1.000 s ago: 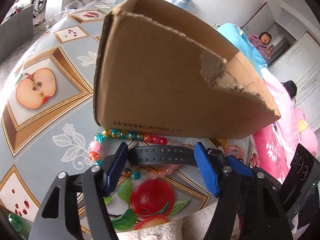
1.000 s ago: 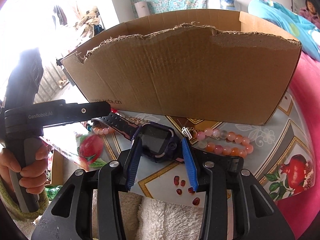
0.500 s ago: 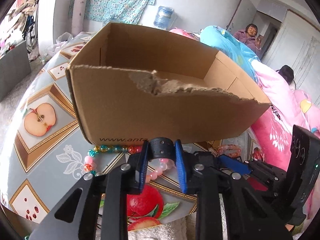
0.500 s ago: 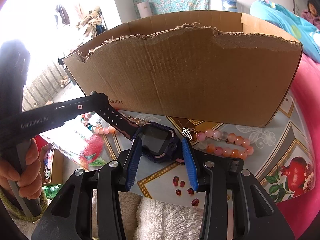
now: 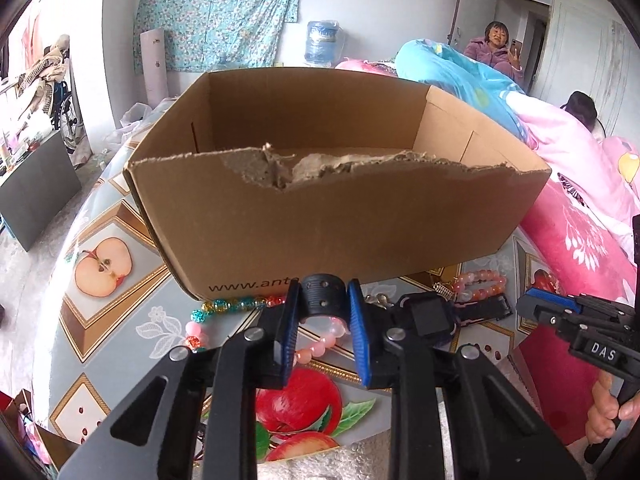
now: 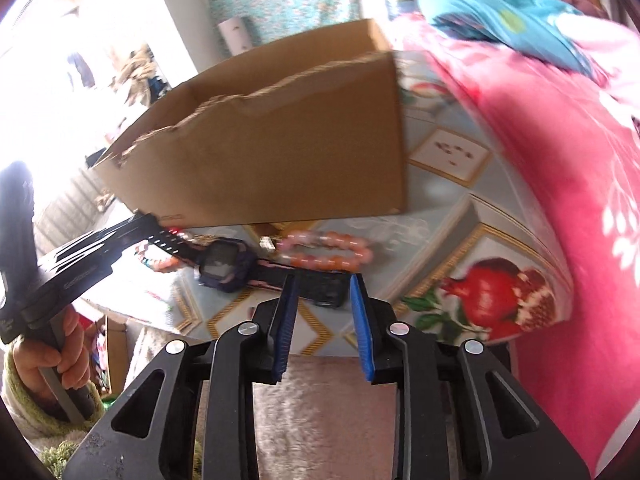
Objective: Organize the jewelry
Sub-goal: 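Lift the smartwatch with both grippers and carry it over the cardboard box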
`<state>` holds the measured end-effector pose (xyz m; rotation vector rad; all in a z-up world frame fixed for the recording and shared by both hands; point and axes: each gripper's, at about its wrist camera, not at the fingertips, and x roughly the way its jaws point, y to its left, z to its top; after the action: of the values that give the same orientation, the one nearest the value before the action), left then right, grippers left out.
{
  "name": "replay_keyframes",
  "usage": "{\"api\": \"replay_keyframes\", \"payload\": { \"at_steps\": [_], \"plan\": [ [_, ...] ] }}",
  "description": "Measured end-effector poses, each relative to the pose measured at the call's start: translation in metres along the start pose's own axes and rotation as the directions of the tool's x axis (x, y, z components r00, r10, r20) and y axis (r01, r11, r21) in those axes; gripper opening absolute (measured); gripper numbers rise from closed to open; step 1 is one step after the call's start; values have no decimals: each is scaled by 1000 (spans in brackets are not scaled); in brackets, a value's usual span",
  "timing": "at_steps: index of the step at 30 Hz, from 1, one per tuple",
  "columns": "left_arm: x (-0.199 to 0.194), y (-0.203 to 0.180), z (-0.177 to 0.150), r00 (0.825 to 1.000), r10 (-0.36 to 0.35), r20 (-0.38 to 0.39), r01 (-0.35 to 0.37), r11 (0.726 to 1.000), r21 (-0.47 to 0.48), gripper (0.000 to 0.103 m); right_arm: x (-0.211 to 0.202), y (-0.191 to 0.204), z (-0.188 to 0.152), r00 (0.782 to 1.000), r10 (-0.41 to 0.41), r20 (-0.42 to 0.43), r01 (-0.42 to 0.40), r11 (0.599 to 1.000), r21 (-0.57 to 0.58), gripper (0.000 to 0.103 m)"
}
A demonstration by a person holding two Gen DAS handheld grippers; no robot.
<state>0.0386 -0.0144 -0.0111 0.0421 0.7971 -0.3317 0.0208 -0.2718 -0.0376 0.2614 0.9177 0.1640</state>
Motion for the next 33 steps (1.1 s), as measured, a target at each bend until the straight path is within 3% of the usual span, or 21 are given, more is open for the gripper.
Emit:
{"api": "replay_keyframes", "payload": {
  "at_steps": [13,19,22,28,33],
  "plan": [
    [2,-2,-5,1000,4,-6,-3,1000,11,22,22,-23,14,995,93,-34,-87,987,136,10],
    [2,0,-5,1000,11,-7,-11,1000,3,22,22,-39,17,975,224,1,-218,949,228,8],
    [3,0,-5,1000,13,-11,-13,1000,0,22,27,-44,16,950,313,0,-300,910,286,10],
    [2,0,-5,1000,15,-9,-15,1000,3,22,30,-20,17,978,209,-23,-201,962,185,12],
    [1,-1,-5,1000,11,-3,-11,1000,3,22,27,-8,15,990,143,-11,-140,981,138,5]
  ]
}}
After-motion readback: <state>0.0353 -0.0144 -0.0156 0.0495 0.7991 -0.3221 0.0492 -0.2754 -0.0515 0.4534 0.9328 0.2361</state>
